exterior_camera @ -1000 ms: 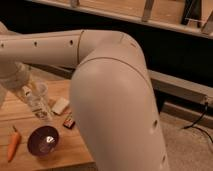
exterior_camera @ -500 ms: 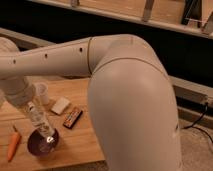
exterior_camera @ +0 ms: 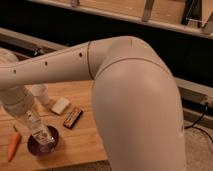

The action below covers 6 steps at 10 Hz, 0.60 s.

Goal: Place the bottle in the ceramic bowl

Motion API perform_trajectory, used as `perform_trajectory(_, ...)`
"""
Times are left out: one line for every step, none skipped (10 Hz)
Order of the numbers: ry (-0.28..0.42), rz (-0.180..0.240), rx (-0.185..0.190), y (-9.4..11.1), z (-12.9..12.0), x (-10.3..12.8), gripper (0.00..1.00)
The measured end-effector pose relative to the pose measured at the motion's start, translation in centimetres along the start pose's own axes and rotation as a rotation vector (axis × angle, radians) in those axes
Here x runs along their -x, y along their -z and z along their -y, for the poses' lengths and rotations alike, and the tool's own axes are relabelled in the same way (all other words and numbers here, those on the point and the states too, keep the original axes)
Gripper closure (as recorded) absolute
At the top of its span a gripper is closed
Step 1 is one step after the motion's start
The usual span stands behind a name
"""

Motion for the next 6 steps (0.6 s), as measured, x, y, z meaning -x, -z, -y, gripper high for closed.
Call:
perform_trajectory(0.010, 0.007, 0.006, -0.5, -0.2, 0.0, 0.85)
perform_trajectory(0.013, 0.012, 0.007, -0.9, -0.3, 0.0, 0.85)
perform_trajectory(0.016, 0.017, 0.005, -1.4, -0.2, 0.1, 0.85)
perform_trajectory(0.015, 0.024, 0.000, -2.0, 0.0, 0.2, 0.85)
perform_trajectory(0.014, 0.027, -0.004, -2.4, 0.1, 0.3, 0.85)
perform_trajectory(0.014, 0.028, -0.009, -3.0, 0.2, 0.4, 0.85)
